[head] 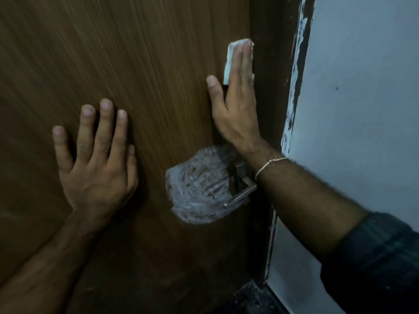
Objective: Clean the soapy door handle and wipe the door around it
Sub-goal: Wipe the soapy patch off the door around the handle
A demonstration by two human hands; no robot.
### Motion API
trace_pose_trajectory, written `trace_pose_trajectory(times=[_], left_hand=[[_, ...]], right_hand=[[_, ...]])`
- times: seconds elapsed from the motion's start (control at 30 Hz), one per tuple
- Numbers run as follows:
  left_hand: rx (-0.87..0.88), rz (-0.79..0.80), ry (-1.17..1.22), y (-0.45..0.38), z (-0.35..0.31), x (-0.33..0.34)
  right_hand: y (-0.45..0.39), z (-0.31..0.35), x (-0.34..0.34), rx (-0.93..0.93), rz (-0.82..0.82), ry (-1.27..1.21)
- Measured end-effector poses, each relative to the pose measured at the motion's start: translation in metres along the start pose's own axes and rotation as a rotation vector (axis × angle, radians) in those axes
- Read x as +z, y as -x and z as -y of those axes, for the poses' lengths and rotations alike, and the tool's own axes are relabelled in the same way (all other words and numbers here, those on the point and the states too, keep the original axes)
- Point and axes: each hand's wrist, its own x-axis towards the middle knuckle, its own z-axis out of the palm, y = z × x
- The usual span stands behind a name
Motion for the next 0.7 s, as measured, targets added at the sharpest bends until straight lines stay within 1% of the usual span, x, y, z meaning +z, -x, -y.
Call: trace_pose_trajectory(times=[0.03, 0.1, 0.2, 0.27, 0.43, 0.53, 0.6, 0.7], left_hand=[[0.002, -0.002, 0.009, 0.000, -0.001, -0.002], [0.022, -0.020, -0.019, -0.001, -0.005, -0.007], [0.044, -0.055, -0.060, -0.004, -0.008, -0.016], [0.047, -0.052, -0.064, -0.006, -0.011, -0.021], [0.059, -0.031, -0.086, -0.009, -0.015, -0.032], [0.080, -0.048, -0.134, -0.011, -0.017, -0.038], [0.079, -0.044, -0.132, -0.012, -0.019, -0.041], [0.077, -0.036, -0.129, -0.013, -0.019, -0.042]], right_hand=[[0.009, -0.006, 0.002, 0.008, 0.005, 0.010], [0.044, -0.021, 0.006, 0.068, 0.063, 0.016], [0.105, -0.041, 0.012, 0.239, 0.192, -0.022], [0.129, -0.048, 0.015, 0.334, 0.241, -0.039], [0.139, -0.042, 0.014, 0.466, 0.293, -0.043], [0.136, -0.031, 0.014, 0.573, 0.307, -0.124], [0.131, -0.020, 0.018, 0.526, 0.268, -0.149], [0.134, -0.010, 0.023, 0.318, 0.235, -0.095]])
